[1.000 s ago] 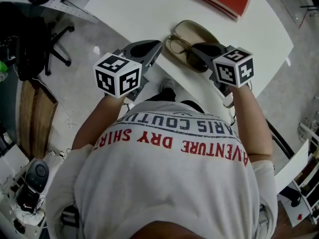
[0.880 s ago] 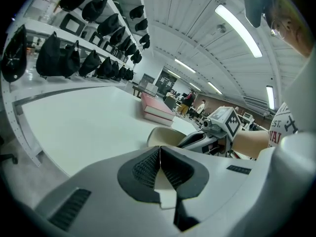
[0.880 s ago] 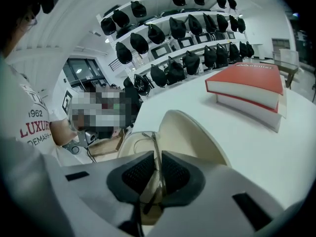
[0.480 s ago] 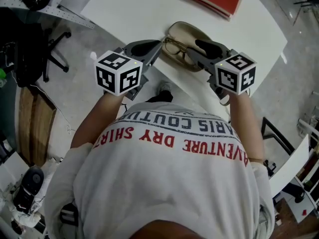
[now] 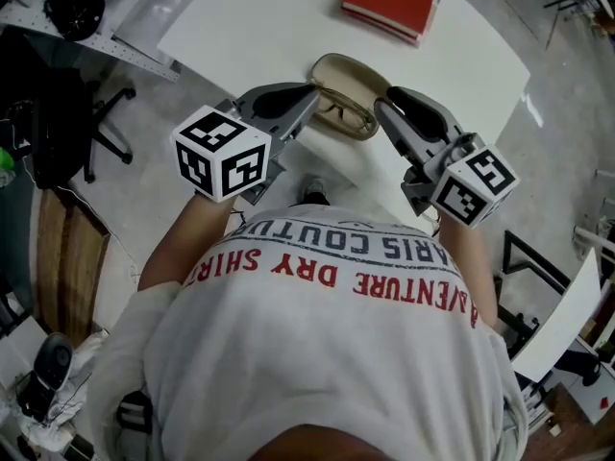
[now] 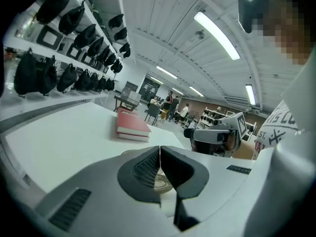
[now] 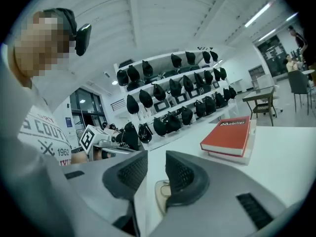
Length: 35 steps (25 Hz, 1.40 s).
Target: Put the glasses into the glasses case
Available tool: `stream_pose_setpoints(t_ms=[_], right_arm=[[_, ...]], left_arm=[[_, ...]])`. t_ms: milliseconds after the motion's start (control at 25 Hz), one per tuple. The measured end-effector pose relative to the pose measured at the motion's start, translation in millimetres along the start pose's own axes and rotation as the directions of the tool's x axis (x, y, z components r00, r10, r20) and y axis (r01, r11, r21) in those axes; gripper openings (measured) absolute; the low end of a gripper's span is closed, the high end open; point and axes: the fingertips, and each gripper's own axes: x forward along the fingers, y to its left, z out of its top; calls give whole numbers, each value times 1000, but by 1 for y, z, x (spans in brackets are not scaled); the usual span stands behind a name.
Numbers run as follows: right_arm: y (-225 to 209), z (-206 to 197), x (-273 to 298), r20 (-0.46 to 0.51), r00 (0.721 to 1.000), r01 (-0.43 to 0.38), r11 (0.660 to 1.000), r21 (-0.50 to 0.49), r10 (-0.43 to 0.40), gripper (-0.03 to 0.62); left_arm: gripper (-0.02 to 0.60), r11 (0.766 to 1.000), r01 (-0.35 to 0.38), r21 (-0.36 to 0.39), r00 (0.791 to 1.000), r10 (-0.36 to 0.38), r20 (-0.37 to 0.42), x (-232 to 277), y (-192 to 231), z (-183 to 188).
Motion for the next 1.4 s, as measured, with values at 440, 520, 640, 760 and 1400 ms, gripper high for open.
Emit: stream_pose_setpoints(t_ms=[440,520,640,760,1400], right_arm=[[26,40,-30,151,989,-7,999,42,1,26],[29,38,-29,134,991,-6,1000,12,4,25],[31,35,-26,117,993,-4,1000,-8,5,23],[32,34,-24,105,994,1,999,-32,2,23],[25,27,-16,59,998,-7,999,-42,9,23]], left_arm=[[28,995,72,67,994,-77,82,-24,-45,33],[28,995,75,68,993,-81,87,-25,-47,34],[28,994,76,72,992,-83,93,-26,-47,35],[28,995,72,72,992,-79,98,-25,-44,37],[28,997,62,53,994,-67,89,-16,-37,34]])
